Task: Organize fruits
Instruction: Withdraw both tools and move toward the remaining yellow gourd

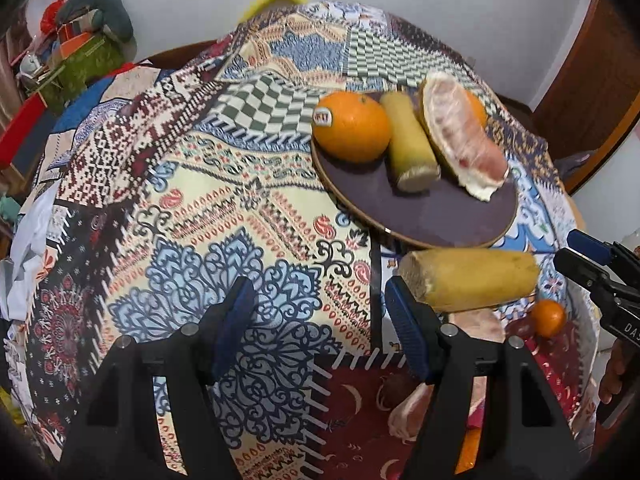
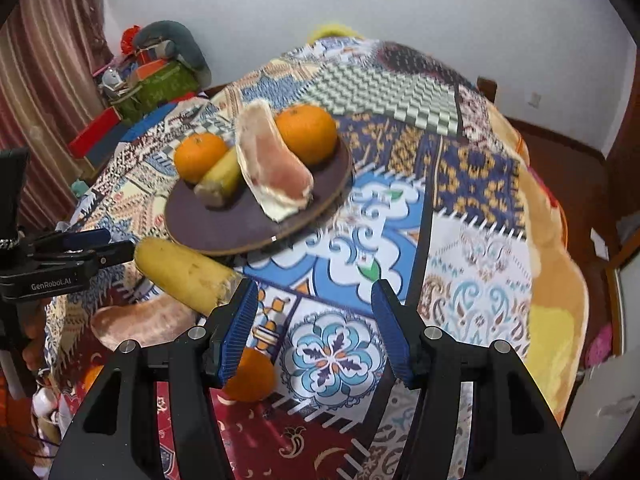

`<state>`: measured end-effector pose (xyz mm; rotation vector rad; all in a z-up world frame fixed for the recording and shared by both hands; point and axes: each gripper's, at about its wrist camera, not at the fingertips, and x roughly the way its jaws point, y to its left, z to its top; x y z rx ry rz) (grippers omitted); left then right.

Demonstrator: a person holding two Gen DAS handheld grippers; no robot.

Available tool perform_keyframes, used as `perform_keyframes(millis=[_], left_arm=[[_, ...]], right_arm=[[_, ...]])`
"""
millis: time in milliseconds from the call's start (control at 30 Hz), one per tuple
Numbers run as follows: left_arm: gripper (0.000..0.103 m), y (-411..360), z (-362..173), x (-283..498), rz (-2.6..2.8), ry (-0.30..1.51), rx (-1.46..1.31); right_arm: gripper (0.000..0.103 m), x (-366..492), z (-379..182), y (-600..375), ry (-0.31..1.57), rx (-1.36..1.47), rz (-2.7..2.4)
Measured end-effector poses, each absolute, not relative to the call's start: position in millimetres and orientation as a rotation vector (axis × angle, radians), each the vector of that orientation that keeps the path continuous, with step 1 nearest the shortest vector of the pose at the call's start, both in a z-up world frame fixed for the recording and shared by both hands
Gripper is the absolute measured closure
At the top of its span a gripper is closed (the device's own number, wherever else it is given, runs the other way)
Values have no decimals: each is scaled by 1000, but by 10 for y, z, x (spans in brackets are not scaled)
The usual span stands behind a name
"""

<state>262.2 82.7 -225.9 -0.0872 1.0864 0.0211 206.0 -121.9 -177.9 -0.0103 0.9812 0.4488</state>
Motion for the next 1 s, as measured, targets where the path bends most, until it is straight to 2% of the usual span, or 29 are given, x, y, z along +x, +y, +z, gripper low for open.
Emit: perform_keyframes(millis=[300, 433, 1000], left_arm=[[36, 687, -2273, 2648, 22, 1093, -48], [44, 576, -2228, 2666, 11, 1095, -5], [44, -46, -2316, 2813, -150, 1131, -32]], right_arm=[[48, 2063, -1865, -1103, 1001, -17, 494], [48, 2074, -1880, -1136, 1003, -18, 493], [48, 2013, -1867, -1839, 1019, 23, 373]])
